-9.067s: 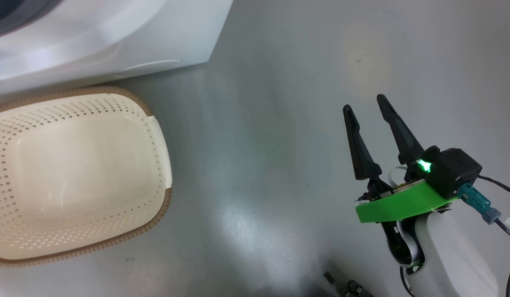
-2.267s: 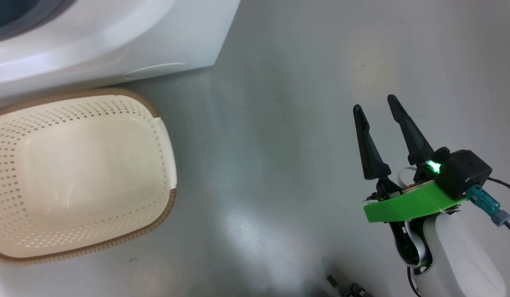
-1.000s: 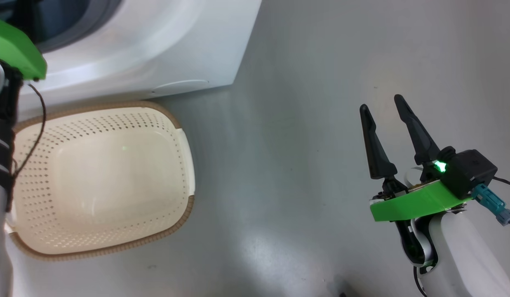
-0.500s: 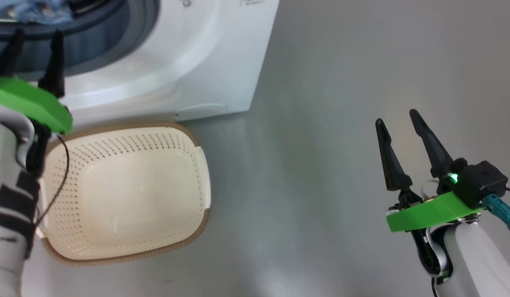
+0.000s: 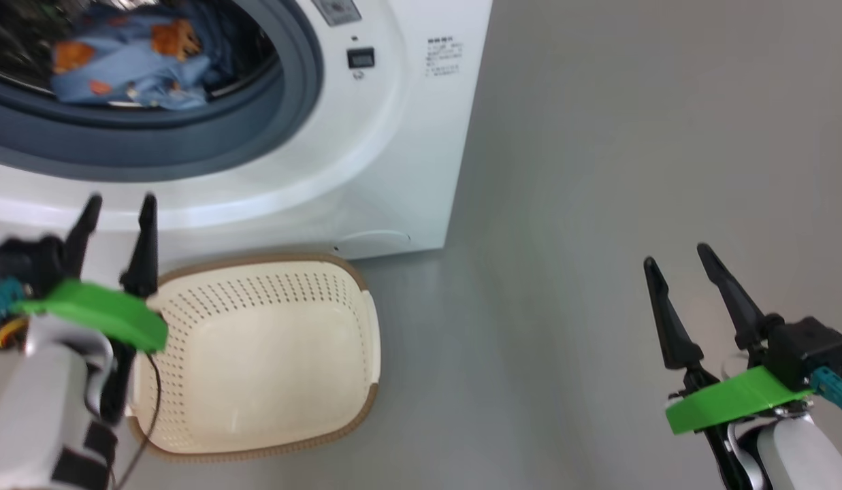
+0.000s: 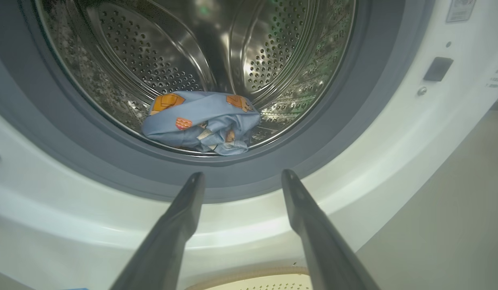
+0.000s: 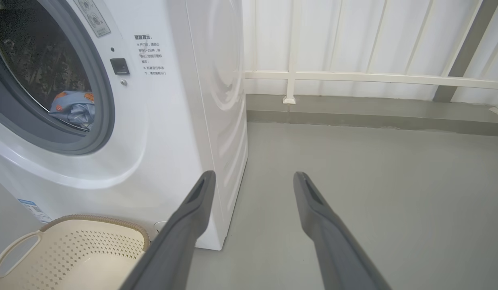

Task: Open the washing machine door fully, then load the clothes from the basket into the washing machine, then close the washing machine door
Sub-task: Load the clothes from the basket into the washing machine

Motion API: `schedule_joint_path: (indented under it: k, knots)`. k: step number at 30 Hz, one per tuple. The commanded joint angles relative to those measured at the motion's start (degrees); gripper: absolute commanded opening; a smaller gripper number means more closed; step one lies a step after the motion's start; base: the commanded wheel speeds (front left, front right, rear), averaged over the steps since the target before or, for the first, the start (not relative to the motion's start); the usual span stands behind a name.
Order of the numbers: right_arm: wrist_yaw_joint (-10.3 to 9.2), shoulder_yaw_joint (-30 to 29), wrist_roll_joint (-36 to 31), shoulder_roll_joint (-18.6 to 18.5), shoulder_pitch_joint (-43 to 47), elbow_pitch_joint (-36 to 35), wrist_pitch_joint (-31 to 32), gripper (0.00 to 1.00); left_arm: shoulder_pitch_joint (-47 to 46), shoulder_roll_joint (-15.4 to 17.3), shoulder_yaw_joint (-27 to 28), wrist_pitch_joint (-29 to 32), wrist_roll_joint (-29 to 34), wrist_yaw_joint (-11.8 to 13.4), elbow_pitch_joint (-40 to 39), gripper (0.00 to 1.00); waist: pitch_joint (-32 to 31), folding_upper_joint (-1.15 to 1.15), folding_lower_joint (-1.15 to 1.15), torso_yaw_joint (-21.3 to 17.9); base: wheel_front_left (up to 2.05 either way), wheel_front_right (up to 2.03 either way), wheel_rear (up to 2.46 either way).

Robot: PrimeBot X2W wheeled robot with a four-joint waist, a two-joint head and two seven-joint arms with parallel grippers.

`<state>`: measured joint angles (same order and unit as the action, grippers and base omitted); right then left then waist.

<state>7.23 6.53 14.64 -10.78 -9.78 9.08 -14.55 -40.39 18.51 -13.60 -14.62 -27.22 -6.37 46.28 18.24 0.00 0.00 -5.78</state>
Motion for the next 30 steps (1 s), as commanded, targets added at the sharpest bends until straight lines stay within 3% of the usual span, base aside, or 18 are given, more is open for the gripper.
schedule_joint_path:
  k: [1, 12, 30]
  knots:
    - [0.25, 0.51, 0.48, -1.12, 1.51, -0.96, -0.45, 1.00, 2.75, 1.78, 3.00, -0.37, 1.46, 0.85, -3.18, 1.00, -3.83, 0.00, 0.00, 1.96, 0.00, 0.00, 0.00]
    - [0.25, -1.06, 0.79, -2.57, 7.93, -1.03, -0.45, 1.00, 19.72, -1.89, 11.00, -0.38, 7.57, 1.03, -14.96, 1.00, -10.79, 0.00, 0.00, 4.31, 0.00, 0.00, 0.00]
    - [0.25, -1.94, 1.11, -3.06, 14.46, -1.16, -0.45, 1.00, 36.82, -6.84, 19.07, -0.38, 14.33, 0.04, -27.76, 1.00, -16.85, 0.00, 0.00, 4.40, 0.00, 0.00, 0.00]
